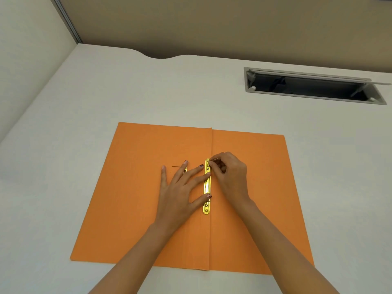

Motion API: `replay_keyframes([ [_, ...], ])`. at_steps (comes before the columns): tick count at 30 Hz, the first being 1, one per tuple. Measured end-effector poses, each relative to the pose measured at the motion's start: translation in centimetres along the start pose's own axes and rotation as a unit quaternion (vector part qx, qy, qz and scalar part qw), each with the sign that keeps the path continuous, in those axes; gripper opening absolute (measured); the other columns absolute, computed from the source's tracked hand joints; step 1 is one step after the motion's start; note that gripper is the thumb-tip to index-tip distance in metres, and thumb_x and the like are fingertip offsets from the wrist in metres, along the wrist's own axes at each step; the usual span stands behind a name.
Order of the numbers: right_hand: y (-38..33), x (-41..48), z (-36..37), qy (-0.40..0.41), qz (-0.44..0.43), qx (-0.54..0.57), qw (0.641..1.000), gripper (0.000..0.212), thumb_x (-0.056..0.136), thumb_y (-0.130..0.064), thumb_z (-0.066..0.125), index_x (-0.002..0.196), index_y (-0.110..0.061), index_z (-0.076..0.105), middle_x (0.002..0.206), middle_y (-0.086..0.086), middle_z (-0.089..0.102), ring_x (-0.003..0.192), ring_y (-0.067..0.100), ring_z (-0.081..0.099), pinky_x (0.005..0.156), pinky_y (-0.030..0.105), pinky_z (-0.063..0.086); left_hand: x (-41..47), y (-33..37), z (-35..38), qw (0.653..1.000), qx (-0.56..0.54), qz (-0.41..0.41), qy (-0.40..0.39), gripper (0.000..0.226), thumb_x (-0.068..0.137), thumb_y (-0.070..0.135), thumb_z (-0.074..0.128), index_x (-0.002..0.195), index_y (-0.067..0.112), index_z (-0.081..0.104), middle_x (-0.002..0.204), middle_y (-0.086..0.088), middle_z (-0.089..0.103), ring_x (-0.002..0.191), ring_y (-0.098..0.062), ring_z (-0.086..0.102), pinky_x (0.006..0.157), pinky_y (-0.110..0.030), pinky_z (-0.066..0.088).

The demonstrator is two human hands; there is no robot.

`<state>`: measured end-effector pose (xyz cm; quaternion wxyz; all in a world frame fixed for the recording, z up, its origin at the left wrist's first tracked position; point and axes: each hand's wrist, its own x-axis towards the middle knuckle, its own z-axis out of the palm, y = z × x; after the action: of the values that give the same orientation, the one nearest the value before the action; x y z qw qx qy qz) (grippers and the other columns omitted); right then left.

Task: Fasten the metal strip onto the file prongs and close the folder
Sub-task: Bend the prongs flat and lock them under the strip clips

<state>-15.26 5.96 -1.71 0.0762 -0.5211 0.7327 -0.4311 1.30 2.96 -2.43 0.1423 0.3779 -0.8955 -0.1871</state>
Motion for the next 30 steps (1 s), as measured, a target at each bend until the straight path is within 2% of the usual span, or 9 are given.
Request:
replay_keyframes([
  [5,0.2,0.3,-0.1,-0.025,-0.014,-0.007,1.0,0.004,0.081,0.0,0.07,0.083,-0.004,0.069,0.08,0.006,0.067,0.067,0.012,0.057,0.064,0.013,0.043,-0.1,0.0,0.1,1.0,0.007,0.0,0.0,0.053,0.085,0.07,0.036,0.134,0.05,0.041,0.146,0.029,0.036,0.146,-0.004,0.01,0.115,-0.062,-0.001],
  [12,0.6,2.1,-0.5,-0.105,-0.049,-0.009,0.993,0.005,0.085,-0.004,0.068,0.089,-0.004,0.071,0.088,0.009,0.062,0.071,0.014,0.059,0.066,0.019,0.049,0.0,-0.1,0.1,1.0,0.011,0.001,0.0,0.053,0.085,0.069,0.036,0.134,0.05,0.041,0.145,0.029,0.037,0.147,-0.005,0.011,0.115,-0.062,-0.001],
  [13,0.6,2.5,-0.5,-0.123,-0.05,-0.015,0.991,0.005,0.086,-0.005,0.068,0.089,-0.004,0.071,0.089,0.009,0.062,0.07,0.013,0.057,0.067,0.017,0.048,0.0,-0.1,0.1,1.0,0.011,0.001,0.0,0.053,0.085,0.07,0.036,0.134,0.05,0.041,0.145,0.028,0.037,0.147,-0.005,0.011,0.115,-0.062,-0.001],
  [16,0.6,3.5,-0.4,-0.162,-0.033,-0.02,0.986,0.006,0.085,-0.009,0.07,0.089,-0.006,0.072,0.087,0.009,0.062,0.065,0.009,0.052,0.065,0.002,0.038,0.0,-0.1,0.2,1.0,0.01,0.002,0.002,0.053,0.086,0.07,0.035,0.135,0.05,0.041,0.145,0.028,0.038,0.147,-0.005,0.011,0.115,-0.062,-0.001],
  [18,0.6,3.9,-0.4,-0.175,-0.01,-0.019,0.984,0.006,0.082,-0.011,0.072,0.087,-0.009,0.073,0.085,0.008,0.064,0.062,0.006,0.051,0.062,-0.001,0.037,0.0,-0.1,0.2,1.0,0.009,0.002,0.004,0.053,0.085,0.069,0.037,0.134,0.049,0.042,0.145,0.028,0.038,0.147,-0.005,0.011,0.115,-0.062,-0.002],
  [22,0.4,4.3,-0.2,-0.169,0.028,0.006,0.985,0.005,0.078,-0.012,0.075,0.083,-0.011,0.073,0.082,0.006,0.065,0.06,-0.002,0.05,0.061,0.0,0.038,-0.1,-0.1,0.2,1.0,0.013,0.003,0.001,0.053,0.086,0.069,0.037,0.135,0.05,0.041,0.145,0.028,0.038,0.147,-0.005,0.01,0.115,-0.063,-0.001],
  [28,0.3,4.0,0.0,-0.135,0.103,0.058,0.984,0.007,0.077,-0.012,0.077,0.081,-0.011,0.073,0.086,0.008,0.069,0.064,0.007,0.052,0.061,0.007,0.04,-0.1,0.0,0.1,1.0,0.009,0.001,-0.001,0.053,0.086,0.068,0.037,0.135,0.05,0.04,0.146,0.029,0.036,0.147,-0.004,0.008,0.115,-0.062,-0.003],
  [30,0.4,3.7,0.0,-0.11,0.143,0.081,0.98,0.007,0.077,-0.013,0.077,0.082,-0.009,0.073,0.084,0.007,0.068,0.061,0.008,0.052,0.062,0.015,0.043,-0.1,0.1,0.1,1.0,0.006,-0.001,0.0,0.052,0.086,0.068,0.037,0.135,0.051,0.04,0.146,0.029,0.035,0.147,-0.004,0.008,0.116,-0.061,-0.004],
])
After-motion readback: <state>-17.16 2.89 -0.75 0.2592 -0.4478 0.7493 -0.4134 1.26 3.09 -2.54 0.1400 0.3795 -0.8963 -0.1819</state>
